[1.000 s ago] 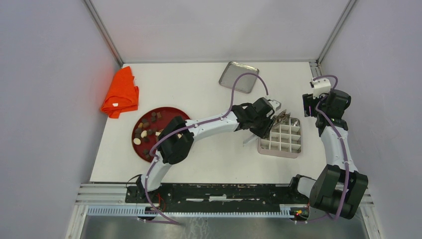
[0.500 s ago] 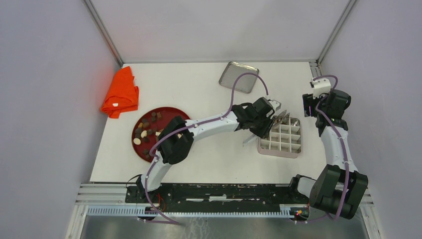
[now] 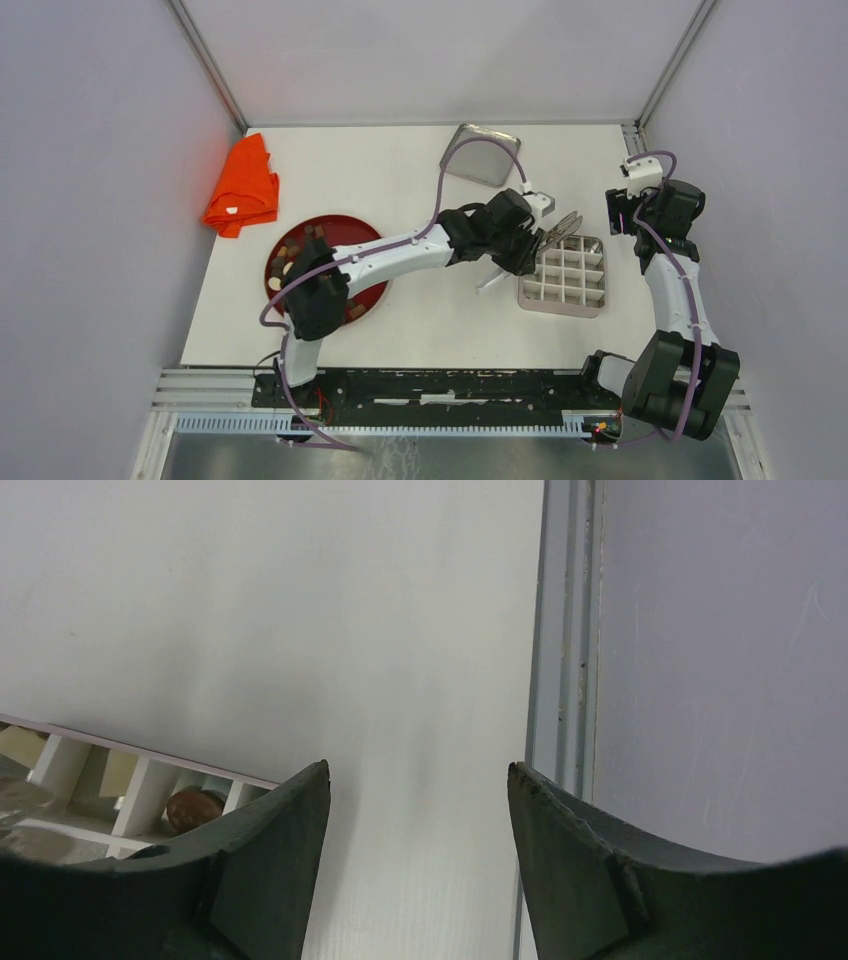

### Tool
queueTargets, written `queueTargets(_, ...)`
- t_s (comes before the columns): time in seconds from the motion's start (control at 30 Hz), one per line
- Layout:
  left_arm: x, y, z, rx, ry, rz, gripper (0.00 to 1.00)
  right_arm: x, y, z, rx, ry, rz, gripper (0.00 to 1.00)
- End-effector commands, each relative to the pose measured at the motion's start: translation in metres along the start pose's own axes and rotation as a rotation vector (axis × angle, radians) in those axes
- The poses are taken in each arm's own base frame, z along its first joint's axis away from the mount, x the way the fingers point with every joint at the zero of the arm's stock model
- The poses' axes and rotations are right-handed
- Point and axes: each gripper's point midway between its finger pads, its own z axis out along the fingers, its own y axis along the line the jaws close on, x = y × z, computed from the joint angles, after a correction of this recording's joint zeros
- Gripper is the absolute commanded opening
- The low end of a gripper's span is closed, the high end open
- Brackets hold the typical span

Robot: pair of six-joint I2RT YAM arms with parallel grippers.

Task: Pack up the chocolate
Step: Place the fake chocolate in the packing box, then pick up the fake chocolate from the plate.

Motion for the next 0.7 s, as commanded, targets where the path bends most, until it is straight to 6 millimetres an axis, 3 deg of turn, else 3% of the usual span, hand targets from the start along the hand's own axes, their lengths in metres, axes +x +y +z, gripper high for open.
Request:
queueTargets(0.0, -0.037, -0.018, -0.061, 0.059, -0.160, -0.032, 0.39, -0.007, 0.013, -0.001, -0.087, -0.046, -0.050, 0.71)
queueTargets(0.1, -0.017, 0.000, -0.083, 0.019, -0.126, -0.077, 0.39, -0.009, 0.031, -0.004, -0.192, -0.063, -0.077, 0.72)
queueTargets(0.23, 0.020, 0.041, -0.118, -0.083, -0.039, -0.170, 0.39, -0.011, 0.047, -0.008, -0.287, -0.084, -0.108, 0.72)
queueTargets(0.47, 0.090, 0.114, -0.200, -0.335, 0.132, -0.308, 0.40, -0.013, 0.054, -0.010, -0.330, -0.085, -0.117, 0.72)
queueTargets(0.57, 0.115, 0.137, -0.240, -0.468, 0.192, -0.348, 0.40, -0.014, 0.055, -0.010, -0.332, -0.088, -0.119, 0.72)
queueTargets(0.67, 0.138, 0.145, -0.265, -0.545, 0.259, -0.378, 0.40, -0.014, 0.056, -0.010, -0.336, -0.090, -0.120, 0.72)
